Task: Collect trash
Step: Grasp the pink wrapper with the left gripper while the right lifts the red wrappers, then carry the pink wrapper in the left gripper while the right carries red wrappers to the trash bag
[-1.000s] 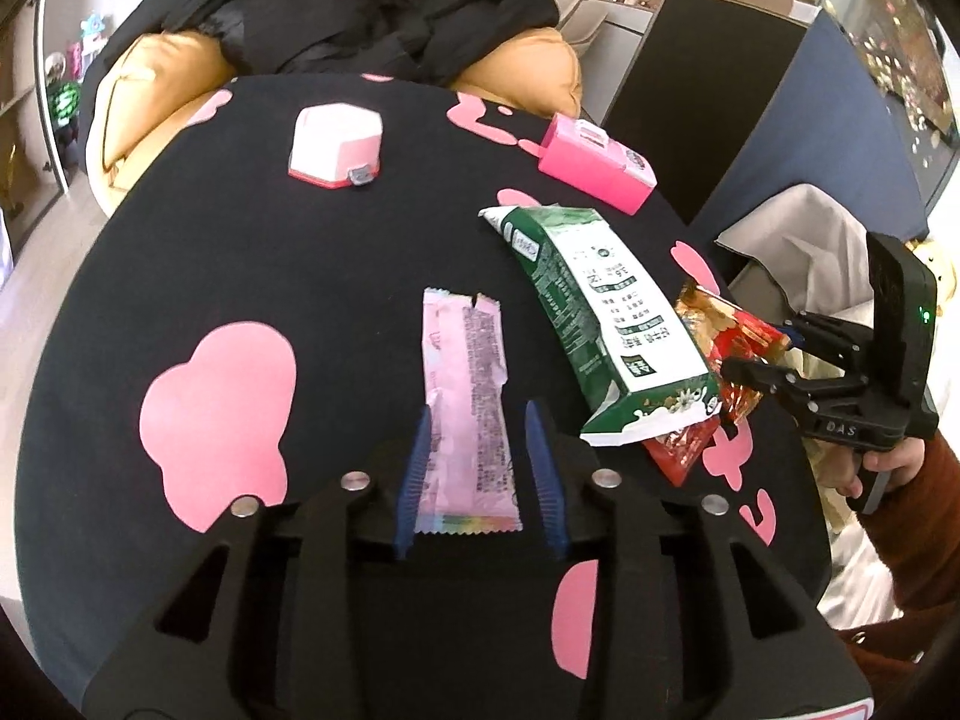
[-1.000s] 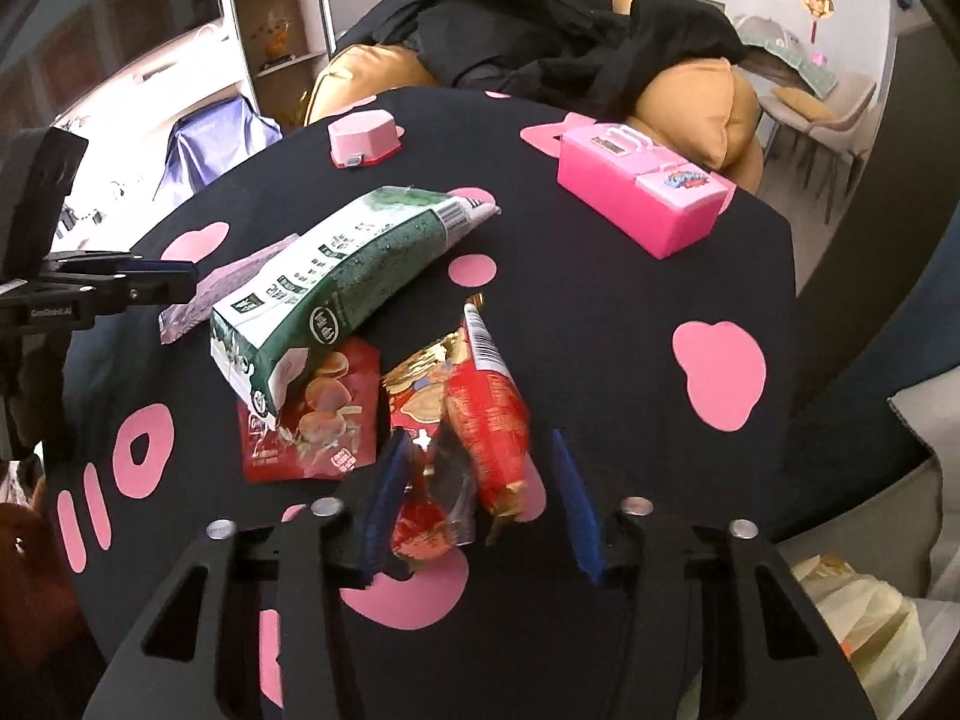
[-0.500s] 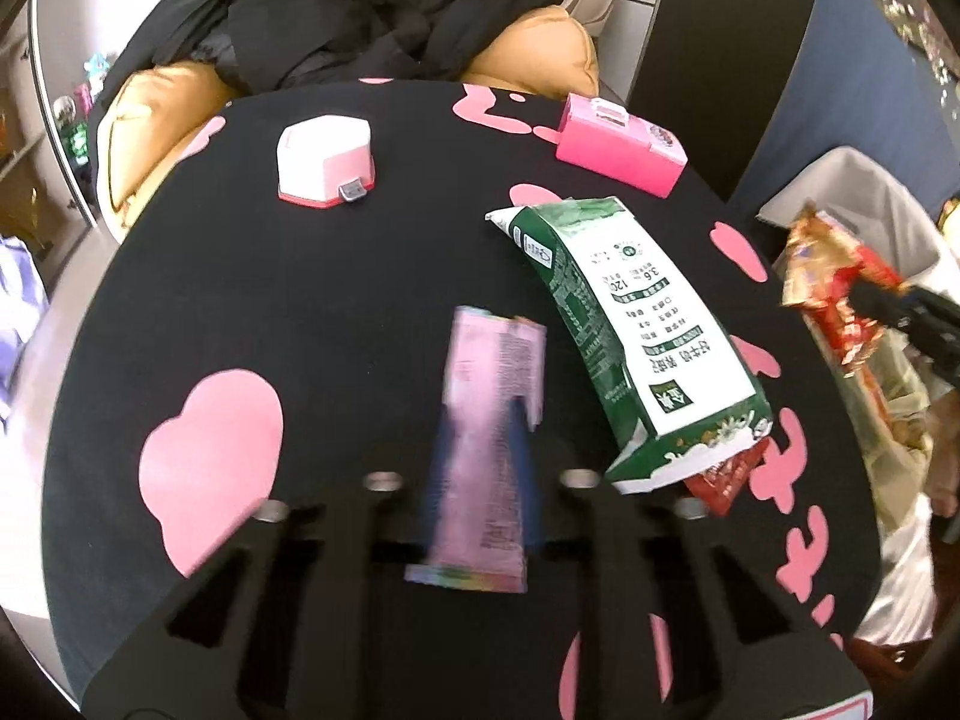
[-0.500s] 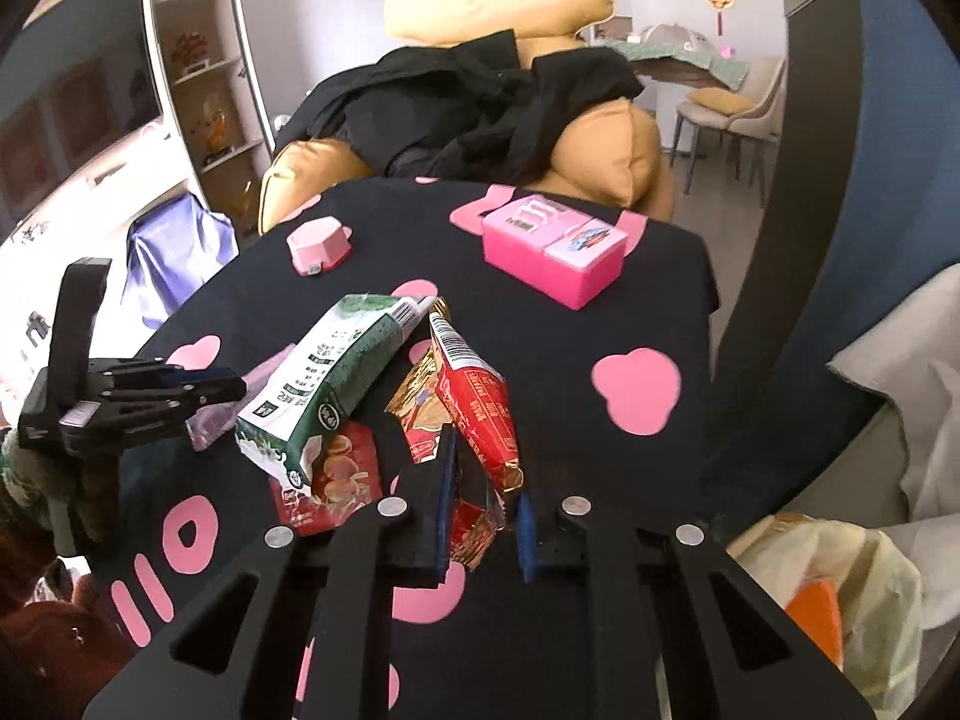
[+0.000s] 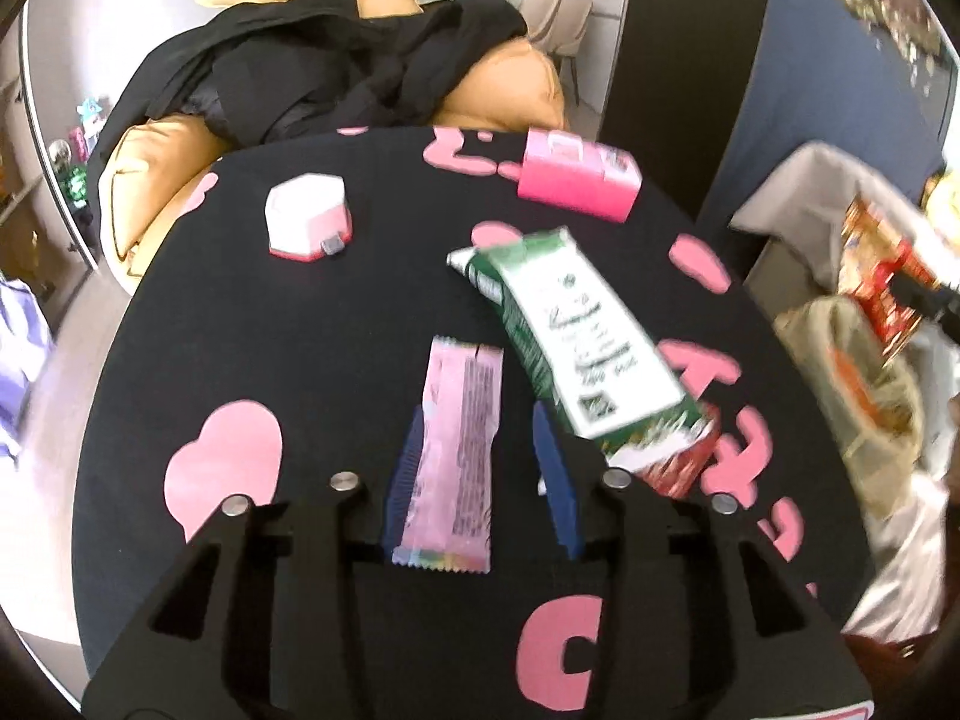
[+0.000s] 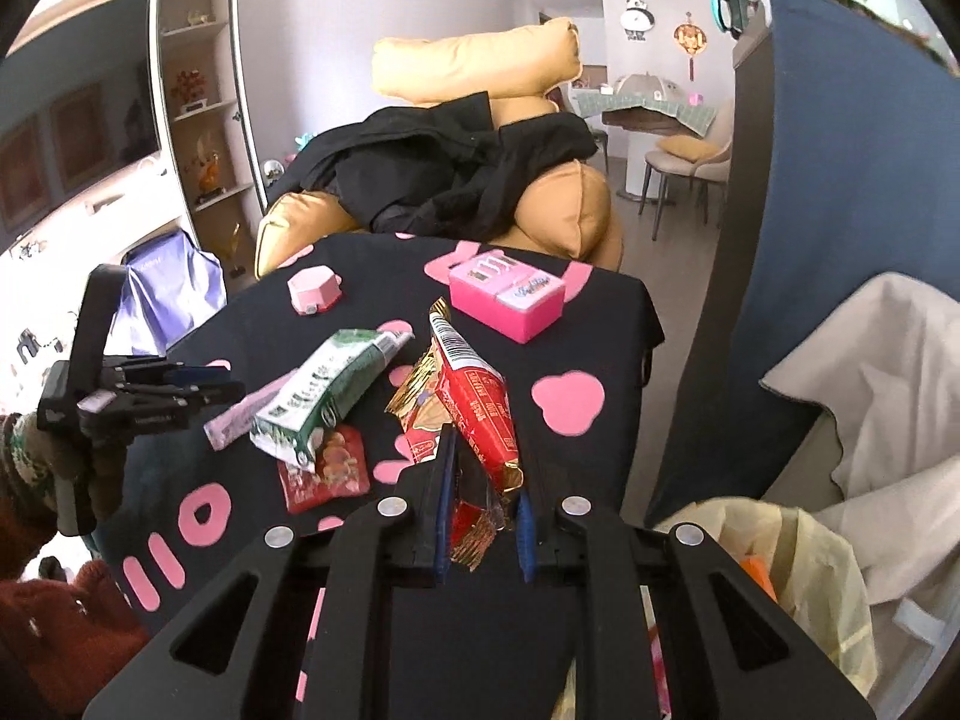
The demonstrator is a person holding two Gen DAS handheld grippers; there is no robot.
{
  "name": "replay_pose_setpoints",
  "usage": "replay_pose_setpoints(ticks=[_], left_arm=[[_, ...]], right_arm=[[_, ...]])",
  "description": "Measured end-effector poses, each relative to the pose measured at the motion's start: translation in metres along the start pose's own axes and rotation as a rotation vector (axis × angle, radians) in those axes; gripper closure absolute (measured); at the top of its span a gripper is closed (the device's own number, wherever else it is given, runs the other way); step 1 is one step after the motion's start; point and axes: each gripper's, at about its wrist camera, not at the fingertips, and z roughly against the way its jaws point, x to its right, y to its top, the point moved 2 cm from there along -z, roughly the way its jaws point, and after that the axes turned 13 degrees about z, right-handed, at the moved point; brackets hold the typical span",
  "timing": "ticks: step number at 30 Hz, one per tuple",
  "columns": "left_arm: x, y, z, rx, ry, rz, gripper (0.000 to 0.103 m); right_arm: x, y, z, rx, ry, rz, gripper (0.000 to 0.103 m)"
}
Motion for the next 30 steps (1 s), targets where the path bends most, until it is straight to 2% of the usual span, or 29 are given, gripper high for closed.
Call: replay_pose_setpoints(ticks=[5, 6, 8, 10, 16, 19, 23, 27, 30], left_arm=[[0.004, -0.013, -0.027, -0.024, 0.134, -0.048, 0.069], [0.003, -0.014, -0.031, -0.029, 0.141, -0.043, 0.082], [0.000, -0.013, -0.028, -0.014, 0.135, -0.029, 0.087], [-0.002, -0.008, -0.017, 0.004, 0.105, 0.001, 0.088], [0.020, 0.018, 0.043, 0.143, 0.073, -0.026, 0.088], [0.043, 0.029, 0.065, 0.185, 0.027, -0.054, 0.088], [0.092, 0.040, 0.086, 0.201, -0.100, -0.089, 0.088], [0.150, 0.039, 0.091, 0.187, -0.196, -0.169, 0.088], [0.197, 0.035, 0.085, 0.142, -0.277, -0.219, 0.088]], right_arm=[[0.006, -0.010, -0.004, -0.018, 0.007, -0.031, 0.086], [0.006, -0.011, -0.005, -0.021, 0.006, -0.032, 0.086], [0.006, -0.012, -0.004, -0.023, 0.003, -0.030, 0.086], [0.008, -0.013, 0.002, -0.015, -0.006, -0.030, 0.086], [0.025, -0.013, 0.030, 0.034, -0.053, -0.052, 0.086], [0.036, -0.017, 0.051, 0.059, -0.097, -0.069, 0.086], [0.056, -0.029, 0.075, 0.068, -0.148, -0.088, 0.086], [0.075, -0.043, 0.098, 0.071, -0.203, -0.113, 0.086], [0.091, -0.056, 0.115, 0.074, -0.249, -0.137, 0.086]])
